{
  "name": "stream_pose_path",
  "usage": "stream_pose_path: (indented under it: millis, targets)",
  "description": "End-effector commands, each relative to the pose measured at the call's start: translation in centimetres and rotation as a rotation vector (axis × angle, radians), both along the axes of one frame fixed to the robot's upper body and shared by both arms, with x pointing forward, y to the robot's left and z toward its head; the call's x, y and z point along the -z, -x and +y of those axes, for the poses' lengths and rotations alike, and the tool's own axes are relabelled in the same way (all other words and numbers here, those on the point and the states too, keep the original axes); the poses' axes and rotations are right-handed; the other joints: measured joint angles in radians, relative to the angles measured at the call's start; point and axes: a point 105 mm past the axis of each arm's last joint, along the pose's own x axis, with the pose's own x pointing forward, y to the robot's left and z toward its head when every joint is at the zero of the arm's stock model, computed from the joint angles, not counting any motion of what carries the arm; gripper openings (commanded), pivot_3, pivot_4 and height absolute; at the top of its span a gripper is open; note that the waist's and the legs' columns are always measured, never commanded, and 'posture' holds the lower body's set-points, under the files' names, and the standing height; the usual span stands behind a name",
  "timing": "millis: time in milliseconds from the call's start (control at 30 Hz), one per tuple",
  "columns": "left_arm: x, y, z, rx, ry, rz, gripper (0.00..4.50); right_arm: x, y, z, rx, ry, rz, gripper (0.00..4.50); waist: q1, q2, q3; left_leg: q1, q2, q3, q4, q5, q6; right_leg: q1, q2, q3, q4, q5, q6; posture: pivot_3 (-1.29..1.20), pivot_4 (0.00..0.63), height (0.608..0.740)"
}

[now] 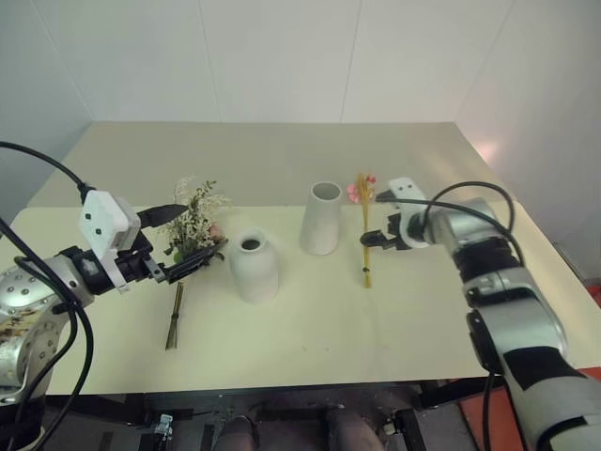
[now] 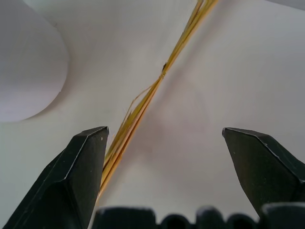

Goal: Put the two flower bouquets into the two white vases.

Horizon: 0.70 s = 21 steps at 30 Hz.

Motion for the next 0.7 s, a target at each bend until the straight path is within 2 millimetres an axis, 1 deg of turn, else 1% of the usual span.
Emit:
stream_pose_path:
  millis: [33,133,200,267,333,500,600,633,700]
  targets:
    - [-0.8,0.6,-0.5,0.013,-0.007,-0.053,4.49,-1.3,-1.2,0.3,-0.012,0.049,-0.061,4.5,0.0,0.0,0.0,0.0,0.0,0.0,0.0,0.0,0.0,0.0,0.0,0.0,0.0,0.0,0.0,0.0,0.15,0.74]
    - [-0.7,0.9,-0.3,0.0,-0.003,-0.052,4.49,-0.7,-1.4,0.9,-0.02,0.057,-0.048,4.5,0.0,0.0,0.0,0.0,0.0,0.0,0.0,0.0,0.0,0.0,0.0,0.0,0.0,0.001,-0.002,0.0,0.15,0.74]
    - [-0.6,1.0,-0.3,-0.007,-0.002,-0.051,4.5,-0.2,-1.5,1.1,-0.018,0.061,-0.044,4.12,0.0,0.0,0.0,0.0,0.0,0.0,0.0,0.0,0.0,0.0,0.0,0.0,0.0,0.001,-0.002,0.0,0.15,0.74]
    - [-0.6,1.1,-0.3,-0.011,-0.002,-0.051,4.5,0.2,-1.7,1.2,-0.017,0.081,-0.052,3.57,-0.003,0.0,0.0,0.0,0.0,0.0,0.0,0.0,0.0,0.0,0.0,0.0,0.0,0.001,-0.002,0.0,0.15,0.74]
    - [-0.6,1.2,-0.3,-0.016,-0.002,-0.054,4.5,0.3,-1.9,1.3,-0.028,0.105,-0.073,2.85,-0.004,0.0,0.0,0.001,0.0,0.0,0.0,0.0,0.0,0.001,0.0,0.0,0.0,0.001,-0.002,0.0,0.15,0.74]
    - [-0.7,1.2,-0.2,-0.024,-0.003,-0.059,4.5,0.1,-2.1,1.4,-0.016,0.1,-0.095,1.08,-0.011,0.0,0.0,0.001,0.0,0.0,0.0,0.0,0.0,0.001,0.0,0.0,0.001,0.001,-0.002,0.0,0.15,0.74]
    - [-0.7,1.1,-0.1,-0.022,-0.004,-0.058,4.5,-0.1,-2.3,1.1,0.021,0.084,-0.104,0.02,-0.018,0.0,0.0,0.001,0.0,-0.001,0.0,0.0,0.0,0.001,0.0,0.0,0.0,0.001,-0.002,0.0,0.15,0.74]
    - [-0.8,1.1,0.0,-0.022,-0.004,-0.058,4.5,-0.2,-2.3,1.0,0.038,0.077,-0.109,0.02,-0.021,0.0,0.0,0.001,0.0,-0.001,0.0,0.0,0.0,0.001,0.0,0.0,0.0,0.001,-0.002,0.0,0.15,0.74]
    - [-0.9,0.8,0.1,-0.023,0.002,-0.057,4.5,-1.1,-2.9,0.2,0.123,0.062,-0.164,0.02,-0.023,0.0,0.0,0.001,0.0,-0.001,0.0,0.0,0.0,0.001,0.0,0.0,0.001,0.001,-0.002,0.0,0.15,0.74]
